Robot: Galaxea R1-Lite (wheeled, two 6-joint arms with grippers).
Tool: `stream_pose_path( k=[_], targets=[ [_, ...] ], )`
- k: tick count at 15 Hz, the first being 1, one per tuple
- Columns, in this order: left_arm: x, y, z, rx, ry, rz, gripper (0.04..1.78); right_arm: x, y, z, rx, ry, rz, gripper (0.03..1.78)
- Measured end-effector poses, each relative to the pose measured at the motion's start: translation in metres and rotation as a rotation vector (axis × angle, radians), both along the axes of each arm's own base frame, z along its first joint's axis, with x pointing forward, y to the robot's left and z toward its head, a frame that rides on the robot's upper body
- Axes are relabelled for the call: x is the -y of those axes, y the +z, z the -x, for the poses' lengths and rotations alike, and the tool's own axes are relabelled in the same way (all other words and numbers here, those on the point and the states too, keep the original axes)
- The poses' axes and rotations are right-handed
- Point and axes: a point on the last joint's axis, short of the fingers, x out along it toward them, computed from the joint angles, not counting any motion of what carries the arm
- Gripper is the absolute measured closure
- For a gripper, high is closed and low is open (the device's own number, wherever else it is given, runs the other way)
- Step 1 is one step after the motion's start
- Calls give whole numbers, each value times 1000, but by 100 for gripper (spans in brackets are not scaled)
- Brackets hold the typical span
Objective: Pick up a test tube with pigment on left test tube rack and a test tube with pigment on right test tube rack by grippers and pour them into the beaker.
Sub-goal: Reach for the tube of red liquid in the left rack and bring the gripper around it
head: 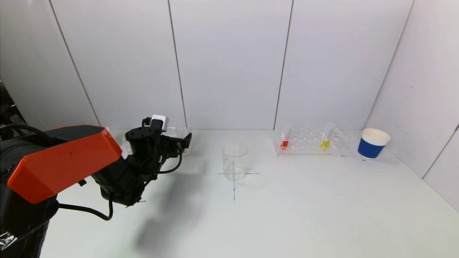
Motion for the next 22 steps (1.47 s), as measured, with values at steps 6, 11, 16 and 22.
stream_pose_path(
  k=[6, 11, 16, 22],
  targets=[
    [3, -2, -14, 8, 1, 0, 6, 0, 0, 0, 0, 0, 0, 4],
    [6, -2, -24, 3, 3, -1, 6, 0, 0, 0, 0, 0, 0, 4],
    [6, -8, -33, 4, 17, -3, 6, 0, 0, 0, 0, 0, 0, 4],
    [7, -14, -38, -5, 40, -5, 6, 0, 0, 0, 0, 0, 0, 4]
  ],
)
